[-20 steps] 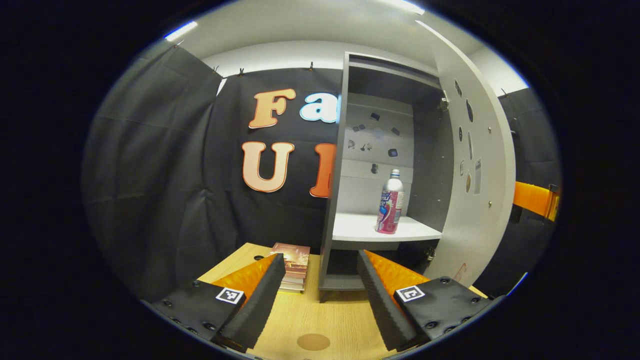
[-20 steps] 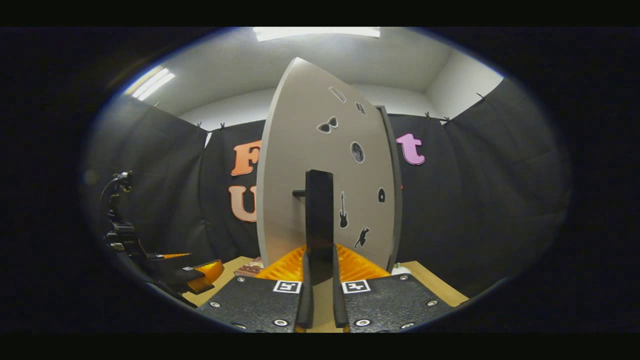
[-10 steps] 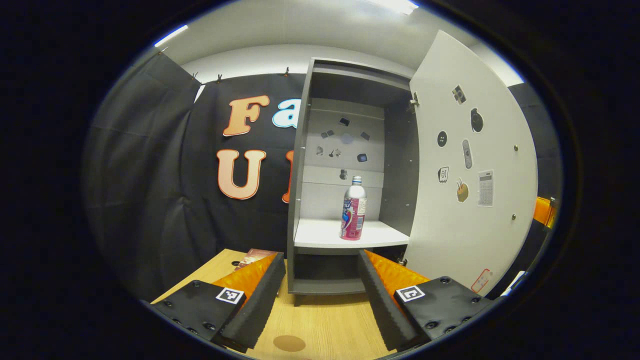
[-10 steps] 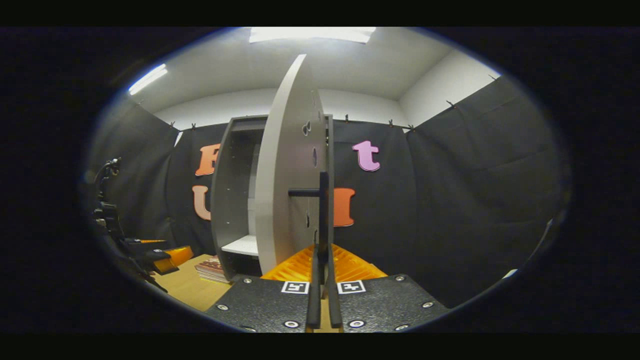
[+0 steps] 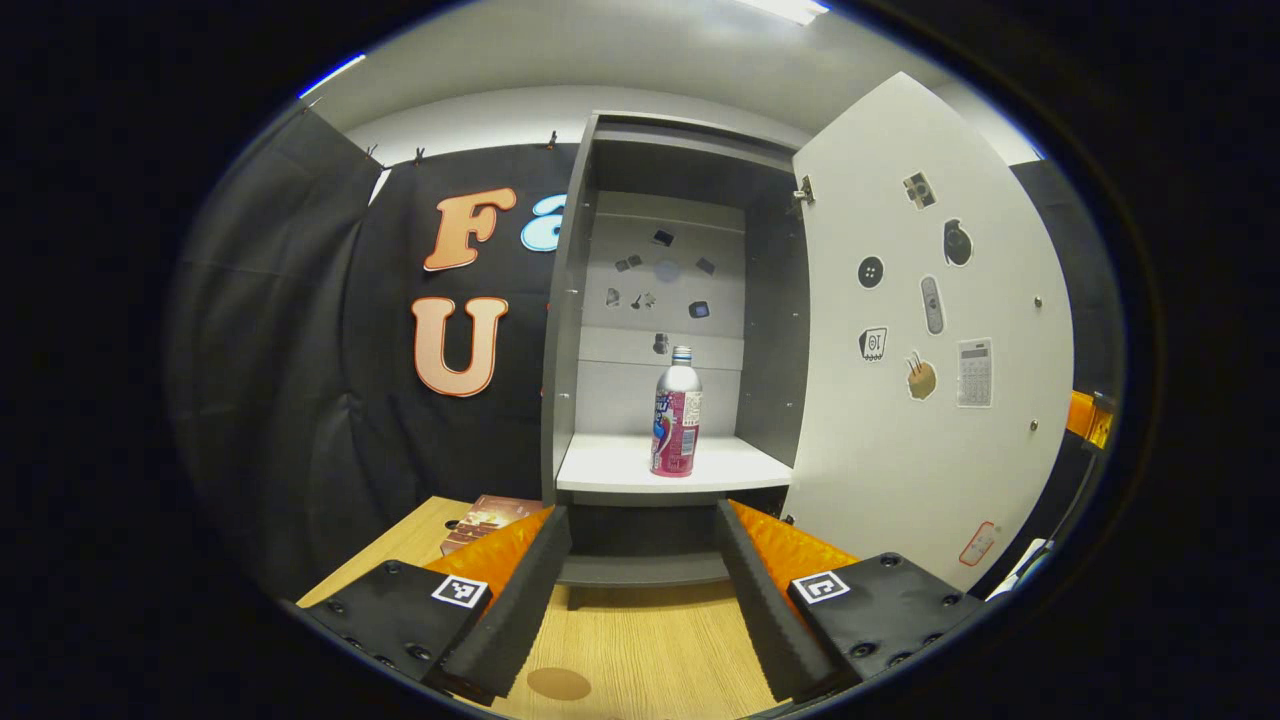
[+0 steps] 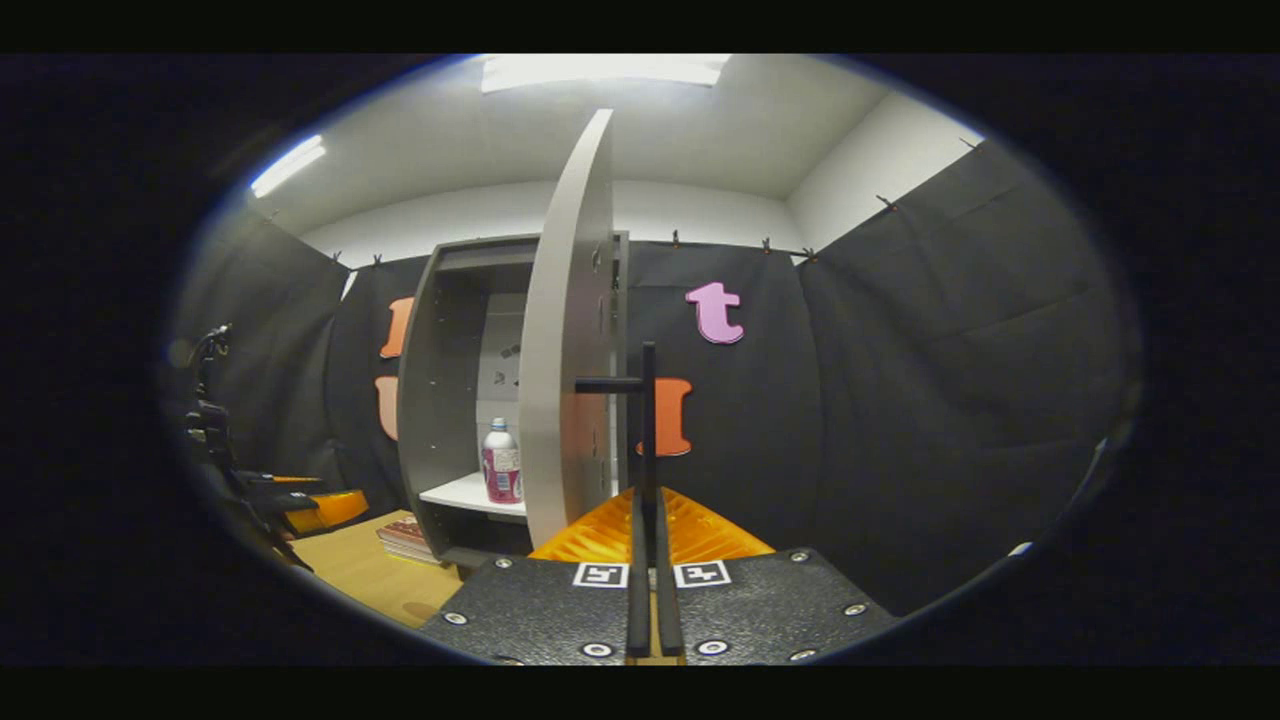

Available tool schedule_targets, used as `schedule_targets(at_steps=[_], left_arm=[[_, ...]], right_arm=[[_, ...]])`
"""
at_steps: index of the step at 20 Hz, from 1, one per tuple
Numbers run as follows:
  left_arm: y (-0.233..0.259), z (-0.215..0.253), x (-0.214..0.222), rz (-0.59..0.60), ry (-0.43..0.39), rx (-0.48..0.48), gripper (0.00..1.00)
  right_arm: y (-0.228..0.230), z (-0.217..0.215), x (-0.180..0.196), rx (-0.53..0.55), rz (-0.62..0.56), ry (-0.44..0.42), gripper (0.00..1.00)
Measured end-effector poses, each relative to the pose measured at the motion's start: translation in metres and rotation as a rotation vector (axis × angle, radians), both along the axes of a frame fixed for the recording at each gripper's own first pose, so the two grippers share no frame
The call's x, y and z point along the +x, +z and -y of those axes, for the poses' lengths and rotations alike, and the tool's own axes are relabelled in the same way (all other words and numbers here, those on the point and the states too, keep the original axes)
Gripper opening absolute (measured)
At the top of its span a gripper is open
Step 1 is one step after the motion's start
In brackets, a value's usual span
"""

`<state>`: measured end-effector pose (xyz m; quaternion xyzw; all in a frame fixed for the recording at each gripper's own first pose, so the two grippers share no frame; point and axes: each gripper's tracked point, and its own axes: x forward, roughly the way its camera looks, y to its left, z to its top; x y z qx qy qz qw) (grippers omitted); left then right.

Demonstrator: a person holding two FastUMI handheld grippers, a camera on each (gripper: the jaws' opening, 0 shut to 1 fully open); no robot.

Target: Open the cabinet door with the right hand, grasp the bottle in the cabinet with the left hand and place it on the coaster, then close the cabinet door with the right hand.

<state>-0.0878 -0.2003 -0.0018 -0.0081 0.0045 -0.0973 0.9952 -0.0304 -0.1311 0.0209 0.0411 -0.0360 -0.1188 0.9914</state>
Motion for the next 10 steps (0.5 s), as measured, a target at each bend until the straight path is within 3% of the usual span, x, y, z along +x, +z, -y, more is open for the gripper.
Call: schedule_targets(at_steps=[3, 4, 5, 6, 7, 8, 10], left_arm=[[-0.002, 0.000, 0.003, -0.004, -0.028, 0.004, 0.94], [-0.001, 0.001, 0.005, 0.000, -0.038, 0.003, 0.95], [0.000, -0.001, 0.008, 0.000, -0.047, 0.002, 0.95], [0.000, -0.003, 0.011, 0.002, -0.053, -0.001, 0.94], [0.001, -0.006, 0.014, 0.003, -0.056, -0.007, 0.95], [0.000, -0.010, 0.017, 0.000, -0.060, -0.016, 0.94], [-0.004, -0.016, 0.022, -0.015, -0.076, -0.028, 0.94]], right_arm=[[0.000, 0.008, -0.004, -0.045, -0.010, -0.041, 0.04], [-0.001, 0.015, -0.008, -0.066, -0.020, -0.069, 0.14], [0.000, 0.020, -0.011, -0.089, -0.029, -0.096, 0.00], [-0.001, 0.023, -0.014, -0.113, -0.042, -0.122, 0.15], [-0.001, 0.026, -0.017, -0.128, -0.048, -0.150, 0.08], [-0.001, 0.026, -0.018, -0.116, -0.051, -0.174, 0.05], [-0.003, 0.023, -0.022, -0.037, -0.035, -0.229, 0.14]])
